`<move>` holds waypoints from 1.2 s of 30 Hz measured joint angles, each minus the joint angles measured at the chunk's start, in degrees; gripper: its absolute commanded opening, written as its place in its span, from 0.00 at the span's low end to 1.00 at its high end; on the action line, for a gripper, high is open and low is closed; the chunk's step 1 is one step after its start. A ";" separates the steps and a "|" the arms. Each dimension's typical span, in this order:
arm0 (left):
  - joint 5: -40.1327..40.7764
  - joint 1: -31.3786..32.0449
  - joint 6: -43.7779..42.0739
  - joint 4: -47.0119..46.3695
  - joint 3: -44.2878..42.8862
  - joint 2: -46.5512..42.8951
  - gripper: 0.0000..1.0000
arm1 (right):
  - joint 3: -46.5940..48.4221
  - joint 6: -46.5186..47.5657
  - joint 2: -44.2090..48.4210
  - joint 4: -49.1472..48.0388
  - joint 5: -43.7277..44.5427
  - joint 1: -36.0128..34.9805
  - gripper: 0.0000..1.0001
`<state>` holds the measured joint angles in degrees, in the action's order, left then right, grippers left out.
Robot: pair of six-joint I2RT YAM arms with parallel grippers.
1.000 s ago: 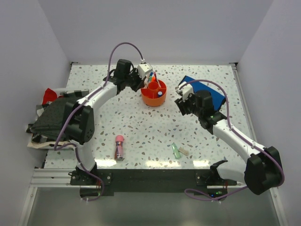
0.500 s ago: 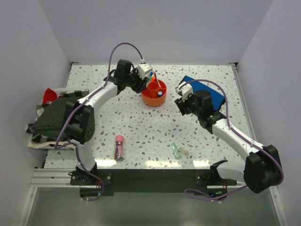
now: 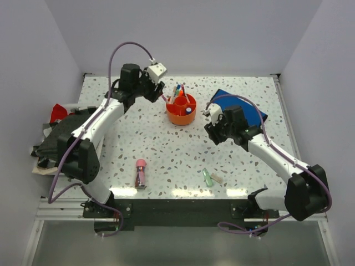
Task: Sort the stationery into containers
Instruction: Place the stationery in the storage box, then pick up the stationery from the center of the board.
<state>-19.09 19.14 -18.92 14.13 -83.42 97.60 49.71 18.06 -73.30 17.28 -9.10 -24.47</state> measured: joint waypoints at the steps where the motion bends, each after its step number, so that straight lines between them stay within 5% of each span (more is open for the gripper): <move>1: 0.70 -0.79 0.11 -0.50 0.57 -1.92 0.61 | 0.39 -0.94 -0.52 2.45 -0.02 -0.31 0.62; 10: 5.95 -4.83 1.90 -4.28 9.57 -10.49 0.64 | 4.13 -14.58 -3.06 17.99 4.28 -13.25 0.62; 20: 6.88 -5.99 3.43 -4.02 16.37 -17.81 0.65 | 2.51 -31.63 -13.05 25.92 8.52 -12.68 0.53; 36: 5.81 -7.78 5.16 -4.74 22.40 -23.17 0.65 | -0.46 -35.78 -13.05 29.05 8.17 -15.87 0.48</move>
<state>-13.28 11.35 -13.76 9.39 -61.01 74.43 49.25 -17.72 -86.35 46.33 -0.93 -40.34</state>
